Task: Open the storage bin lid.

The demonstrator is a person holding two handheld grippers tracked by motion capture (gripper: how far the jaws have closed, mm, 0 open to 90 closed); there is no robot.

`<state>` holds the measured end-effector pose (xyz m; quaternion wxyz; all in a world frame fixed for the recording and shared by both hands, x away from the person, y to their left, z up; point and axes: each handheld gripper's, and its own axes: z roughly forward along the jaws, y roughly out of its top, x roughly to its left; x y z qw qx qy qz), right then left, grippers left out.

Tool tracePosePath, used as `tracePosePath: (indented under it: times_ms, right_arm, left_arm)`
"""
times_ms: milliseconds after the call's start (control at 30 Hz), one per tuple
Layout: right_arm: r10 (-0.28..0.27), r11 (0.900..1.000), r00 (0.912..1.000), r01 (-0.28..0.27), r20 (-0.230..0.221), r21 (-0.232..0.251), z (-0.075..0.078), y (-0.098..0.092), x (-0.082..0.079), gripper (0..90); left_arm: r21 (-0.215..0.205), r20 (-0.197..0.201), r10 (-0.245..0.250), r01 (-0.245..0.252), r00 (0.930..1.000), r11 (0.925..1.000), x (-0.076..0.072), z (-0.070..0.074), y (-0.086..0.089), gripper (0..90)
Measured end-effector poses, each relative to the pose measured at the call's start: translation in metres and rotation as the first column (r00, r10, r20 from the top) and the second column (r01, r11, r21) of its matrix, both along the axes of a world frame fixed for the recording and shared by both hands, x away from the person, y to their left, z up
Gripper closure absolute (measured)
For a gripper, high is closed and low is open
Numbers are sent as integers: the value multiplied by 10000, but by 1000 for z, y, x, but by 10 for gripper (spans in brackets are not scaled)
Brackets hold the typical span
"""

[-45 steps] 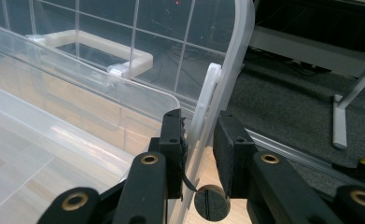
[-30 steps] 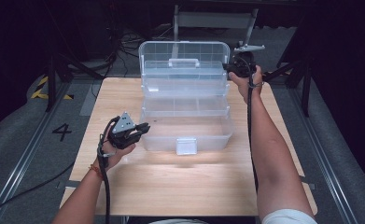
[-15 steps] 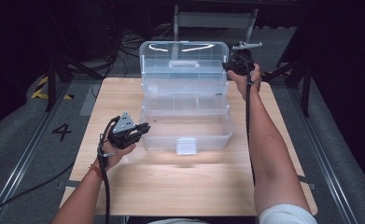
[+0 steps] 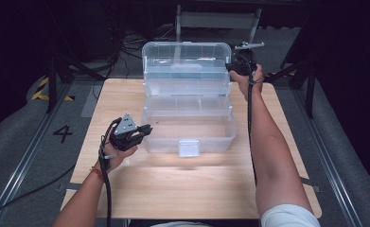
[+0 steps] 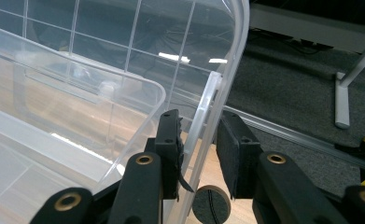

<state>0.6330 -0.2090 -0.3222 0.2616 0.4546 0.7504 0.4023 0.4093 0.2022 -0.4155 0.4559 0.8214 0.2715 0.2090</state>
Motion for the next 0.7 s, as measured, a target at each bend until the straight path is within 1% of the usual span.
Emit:
tracePosePath:
  times_ms: [133,367,400,433,467,500,533,567,600,633,700]
  right_arm:
    - [-12,10000,10000,11,-74,-31,0,0,1,707]
    - [-7,9998,10000,7,-18,206,-1,-2,2,691]
    - [-129,9999,9999,128,85,30,0,-3,1,693]
    - [-98,9999,9999,98,51,-27,0,-3,1,689]
    - [-9,9999,10000,8,-64,-163,-1,-2,2,706]
    - [87,9994,9999,-91,-142,-328,-3,-1,2,768]
    - [-74,9982,10000,70,-59,-599,-6,1,0,774]
    - [-36,9971,9999,26,-120,-764,-10,1,0,784]
    - [143,9979,9997,-157,-217,-635,-13,-1,0,762]
    - [211,9984,9994,-225,-276,-515,-16,-3,-1,743]
    - [247,9980,9992,-265,-312,-581,-20,-3,-3,741]
  left_arm:
    - [4,-2,1,-1,10000,10000,0,0,0,811]
    - [-38,-21,35,-35,10000,10000,0,0,0,807]
    - [-26,-18,31,-31,10000,10000,0,0,0,806]
    - [-33,-21,32,-32,10000,10000,0,0,0,806]
    - [-96,-55,41,-42,10000,9999,-1,0,0,805]
    - [-101,-63,45,-46,10000,9999,-1,0,0,803]
    - [-44,-44,30,-31,10000,10000,-1,0,0,802]
    - [-183,-7,92,-93,10000,9998,-1,-1,-1,803]
    - [-115,-46,106,-107,9999,9999,-1,0,0,792]
    - [-137,-38,46,-46,10000,9999,-1,0,0,799]
    - [-112,-1,62,-62,10000,9999,-1,0,1,799]
